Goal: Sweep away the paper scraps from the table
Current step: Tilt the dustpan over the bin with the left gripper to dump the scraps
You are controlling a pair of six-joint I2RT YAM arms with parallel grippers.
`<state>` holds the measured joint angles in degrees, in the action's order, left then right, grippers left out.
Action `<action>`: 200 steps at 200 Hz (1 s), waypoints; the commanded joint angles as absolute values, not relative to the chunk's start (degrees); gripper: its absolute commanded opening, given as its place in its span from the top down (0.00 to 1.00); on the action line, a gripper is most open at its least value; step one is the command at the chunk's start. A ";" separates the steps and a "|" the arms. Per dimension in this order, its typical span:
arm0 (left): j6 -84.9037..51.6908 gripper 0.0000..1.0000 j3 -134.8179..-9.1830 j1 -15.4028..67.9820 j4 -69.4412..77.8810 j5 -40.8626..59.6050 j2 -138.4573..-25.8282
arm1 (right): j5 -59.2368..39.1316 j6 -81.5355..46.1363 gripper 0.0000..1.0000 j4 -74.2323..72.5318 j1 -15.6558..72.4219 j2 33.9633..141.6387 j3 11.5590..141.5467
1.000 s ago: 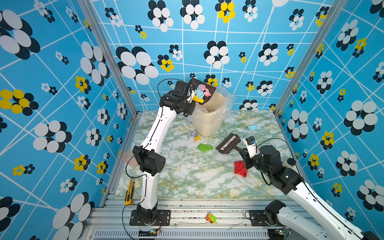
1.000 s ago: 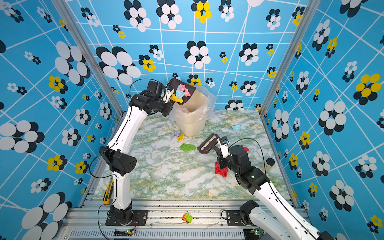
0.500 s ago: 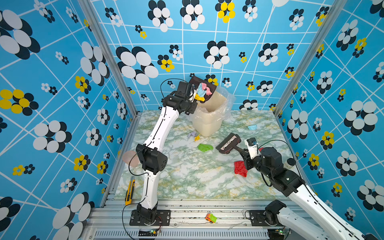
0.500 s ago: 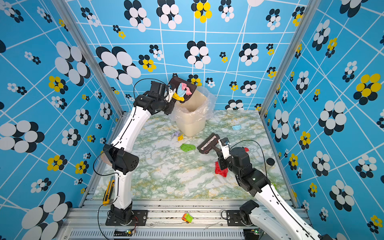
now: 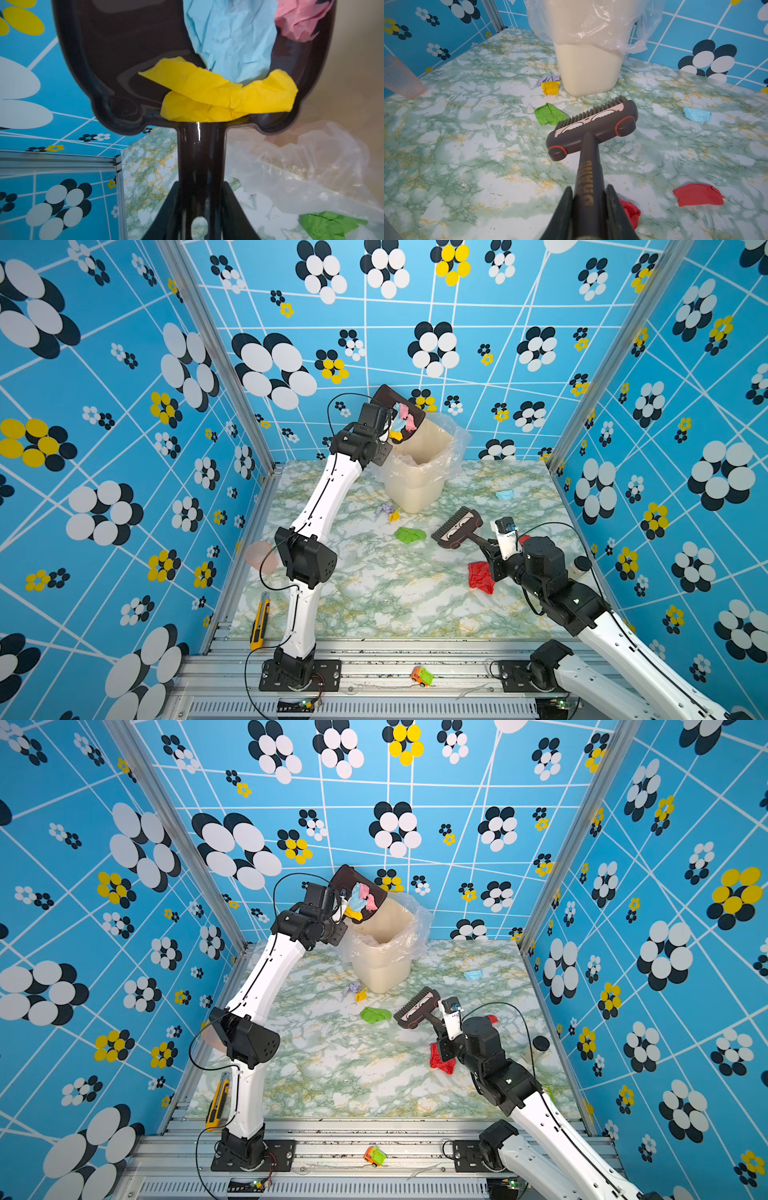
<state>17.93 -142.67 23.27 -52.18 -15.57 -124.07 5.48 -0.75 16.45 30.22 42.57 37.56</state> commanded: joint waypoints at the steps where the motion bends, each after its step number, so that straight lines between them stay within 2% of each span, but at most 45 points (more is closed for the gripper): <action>1: 24.12 1.00 -144.85 24.64 -49.62 -20.22 -124.71 | 5.38 -1.82 1.00 13.13 29.97 41.57 37.09; 54: 36.12 1.00 -144.84 28.04 -45.45 -28.74 -126.62 | 5.09 -2.43 1.00 12.39 29.97 41.48 36.66; 200: 51.24 1.00 -144.62 29.71 -39.40 -35.19 -126.36 | 4.49 -2.78 1.00 11.56 29.97 41.31 35.77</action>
<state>48.34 -143.00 29.30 -42.89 -32.84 -126.91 5.28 -2.22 15.29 30.22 42.11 35.99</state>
